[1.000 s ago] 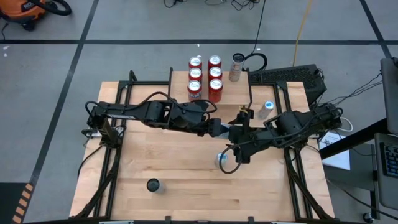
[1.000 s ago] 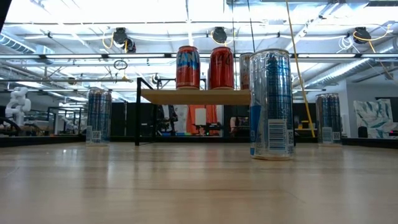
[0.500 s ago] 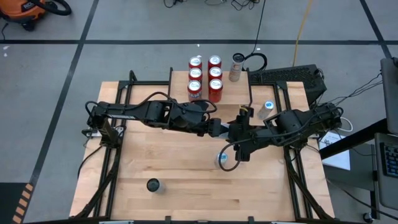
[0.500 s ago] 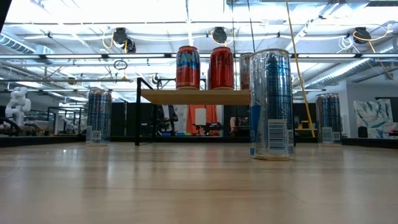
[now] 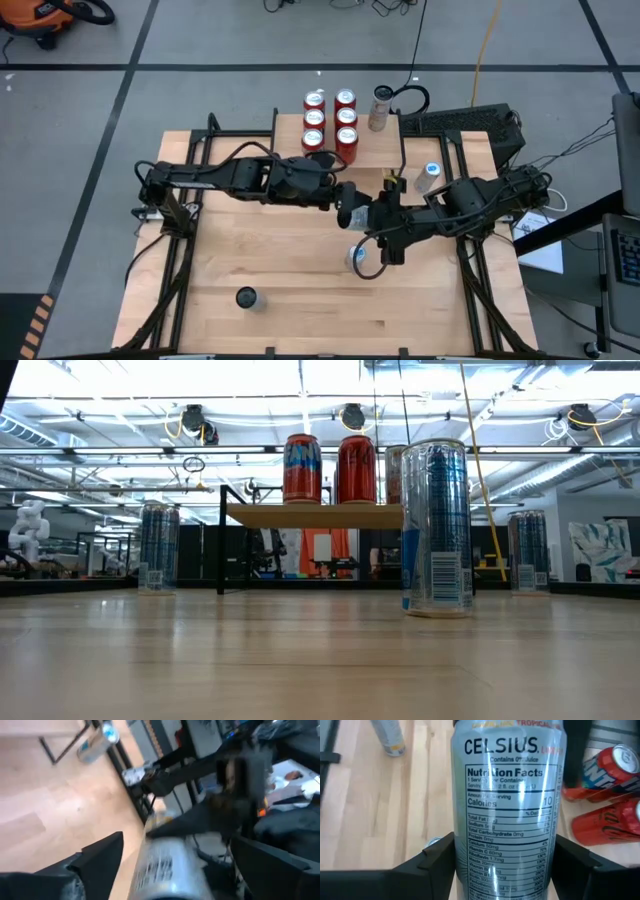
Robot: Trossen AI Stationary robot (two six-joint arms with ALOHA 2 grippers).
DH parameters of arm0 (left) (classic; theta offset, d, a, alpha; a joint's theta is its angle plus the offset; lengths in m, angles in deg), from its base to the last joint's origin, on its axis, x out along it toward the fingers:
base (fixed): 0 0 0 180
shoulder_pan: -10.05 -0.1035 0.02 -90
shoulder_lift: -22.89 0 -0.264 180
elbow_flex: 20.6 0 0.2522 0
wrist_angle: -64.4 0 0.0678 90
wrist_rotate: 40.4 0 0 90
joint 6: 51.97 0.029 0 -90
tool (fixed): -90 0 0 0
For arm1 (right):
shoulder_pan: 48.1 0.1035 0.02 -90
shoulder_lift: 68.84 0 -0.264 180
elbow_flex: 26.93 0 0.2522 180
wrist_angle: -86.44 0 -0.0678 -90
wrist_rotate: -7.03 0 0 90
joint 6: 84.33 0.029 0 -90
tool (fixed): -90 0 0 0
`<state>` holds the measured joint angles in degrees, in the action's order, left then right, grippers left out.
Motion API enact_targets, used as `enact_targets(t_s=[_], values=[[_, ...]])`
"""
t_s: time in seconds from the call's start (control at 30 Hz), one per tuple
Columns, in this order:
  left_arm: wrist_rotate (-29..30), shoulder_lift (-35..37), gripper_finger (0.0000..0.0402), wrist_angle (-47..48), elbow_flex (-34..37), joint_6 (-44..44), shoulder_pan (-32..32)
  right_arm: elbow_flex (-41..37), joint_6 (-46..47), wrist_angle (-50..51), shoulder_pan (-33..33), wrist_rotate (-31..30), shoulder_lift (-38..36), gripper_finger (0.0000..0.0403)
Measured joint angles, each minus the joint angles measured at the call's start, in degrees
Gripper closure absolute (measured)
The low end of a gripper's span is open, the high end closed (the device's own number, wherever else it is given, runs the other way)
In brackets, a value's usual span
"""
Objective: Place canned beverage on shelf
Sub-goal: Put the right white-yellow soda can on the shelf aligned with the other white-yellow soda can
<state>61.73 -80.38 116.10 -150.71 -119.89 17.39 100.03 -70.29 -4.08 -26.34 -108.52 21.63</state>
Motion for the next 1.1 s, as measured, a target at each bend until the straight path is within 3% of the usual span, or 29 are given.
enact_targets(t_s=[0.3, 0.57, 0.83, 1.1], values=[[5.85, 4.11, 0.0018, -1.77, -0.01, 9.25, 0.08, 0.00, 0.80, -0.79, -0.02, 4.16, -2.03, 0.0169], [13.49, 9.91, 0.0018, -1.87, -0.03, 19.90, 0.56, -0.02, 1.75, -7.09, -0.05, 8.00, -9.52, 0.0170], [12.75, 12.36, 0.0017, -4.42, -0.01, 33.38, 0.93, 0.00, 0.08, -20.85, -0.84, 9.51, -18.50, 0.0170], [6.00, 11.03, 0.0017, -14.02, 0.00, 41.72, 1.65, 0.02, -5.54, -31.45, -0.84, 12.79, -22.39, 0.0171]])
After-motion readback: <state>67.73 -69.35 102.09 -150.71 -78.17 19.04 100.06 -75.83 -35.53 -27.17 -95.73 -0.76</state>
